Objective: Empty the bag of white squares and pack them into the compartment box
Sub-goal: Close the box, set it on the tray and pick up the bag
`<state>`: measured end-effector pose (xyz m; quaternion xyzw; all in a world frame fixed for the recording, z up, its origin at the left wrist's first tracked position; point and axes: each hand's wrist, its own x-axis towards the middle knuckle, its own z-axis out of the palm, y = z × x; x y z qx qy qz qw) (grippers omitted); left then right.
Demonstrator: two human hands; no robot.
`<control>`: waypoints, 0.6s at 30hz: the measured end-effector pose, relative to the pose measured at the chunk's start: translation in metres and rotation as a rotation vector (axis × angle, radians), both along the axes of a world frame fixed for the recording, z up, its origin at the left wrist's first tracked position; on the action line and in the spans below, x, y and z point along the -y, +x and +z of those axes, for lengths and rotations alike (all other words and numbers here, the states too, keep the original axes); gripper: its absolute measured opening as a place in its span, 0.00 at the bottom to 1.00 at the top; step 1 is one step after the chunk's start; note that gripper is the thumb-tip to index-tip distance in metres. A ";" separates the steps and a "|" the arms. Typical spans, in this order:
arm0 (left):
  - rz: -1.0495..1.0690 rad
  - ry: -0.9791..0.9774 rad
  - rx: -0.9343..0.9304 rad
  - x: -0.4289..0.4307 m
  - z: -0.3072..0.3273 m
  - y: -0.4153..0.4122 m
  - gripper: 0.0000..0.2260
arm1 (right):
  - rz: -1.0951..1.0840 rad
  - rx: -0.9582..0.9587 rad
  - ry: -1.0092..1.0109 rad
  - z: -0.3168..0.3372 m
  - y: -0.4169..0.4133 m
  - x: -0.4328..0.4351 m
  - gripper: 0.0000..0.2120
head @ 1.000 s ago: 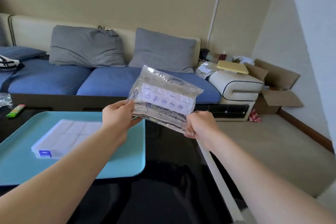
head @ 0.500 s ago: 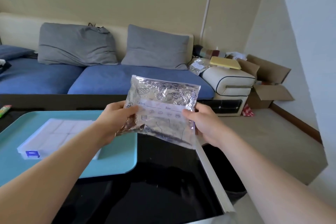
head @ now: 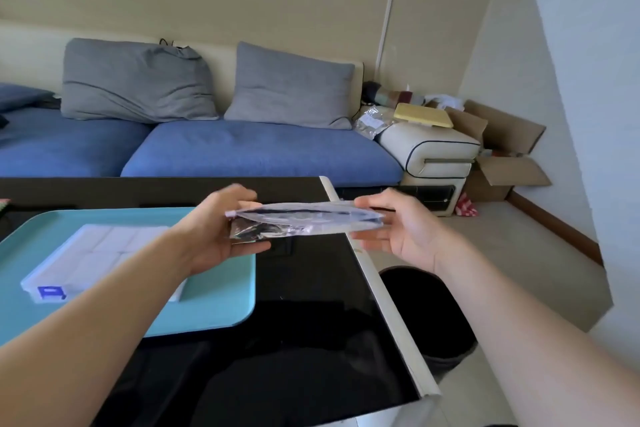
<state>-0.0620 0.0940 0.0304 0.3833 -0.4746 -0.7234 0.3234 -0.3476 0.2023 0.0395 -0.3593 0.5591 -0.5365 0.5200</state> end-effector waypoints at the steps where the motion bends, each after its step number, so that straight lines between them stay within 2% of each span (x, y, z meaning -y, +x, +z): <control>1: -0.036 -0.044 0.047 -0.001 -0.002 -0.002 0.04 | -0.011 -0.070 0.028 -0.003 -0.002 -0.001 0.12; 2: -0.048 -0.082 0.075 -0.002 -0.006 -0.004 0.05 | -0.022 -0.125 0.066 -0.008 -0.004 -0.002 0.17; 4: -0.042 -0.124 0.081 -0.004 -0.012 -0.010 0.18 | -0.045 -0.191 0.142 -0.012 -0.009 -0.005 0.21; 6: -0.064 -0.181 0.102 -0.010 -0.016 -0.017 0.27 | -0.101 -0.201 0.197 -0.011 -0.015 -0.009 0.20; 9: -0.082 -0.251 0.151 -0.019 -0.024 -0.033 0.32 | -0.157 -0.154 0.239 -0.008 -0.024 -0.018 0.16; 12: -0.053 -0.326 0.239 -0.030 -0.028 -0.051 0.32 | -0.301 -0.226 0.231 -0.012 -0.030 -0.023 0.13; 15: -0.031 -0.414 0.410 -0.035 -0.033 -0.067 0.26 | -0.670 -0.303 0.109 -0.017 -0.041 -0.023 0.12; 16: -0.041 -0.481 0.487 -0.038 -0.034 -0.073 0.22 | -0.809 -0.425 0.041 -0.015 -0.046 -0.026 0.12; 18: -0.095 -0.606 0.592 -0.044 -0.033 -0.081 0.15 | -0.991 -0.784 -0.045 -0.010 -0.051 -0.035 0.12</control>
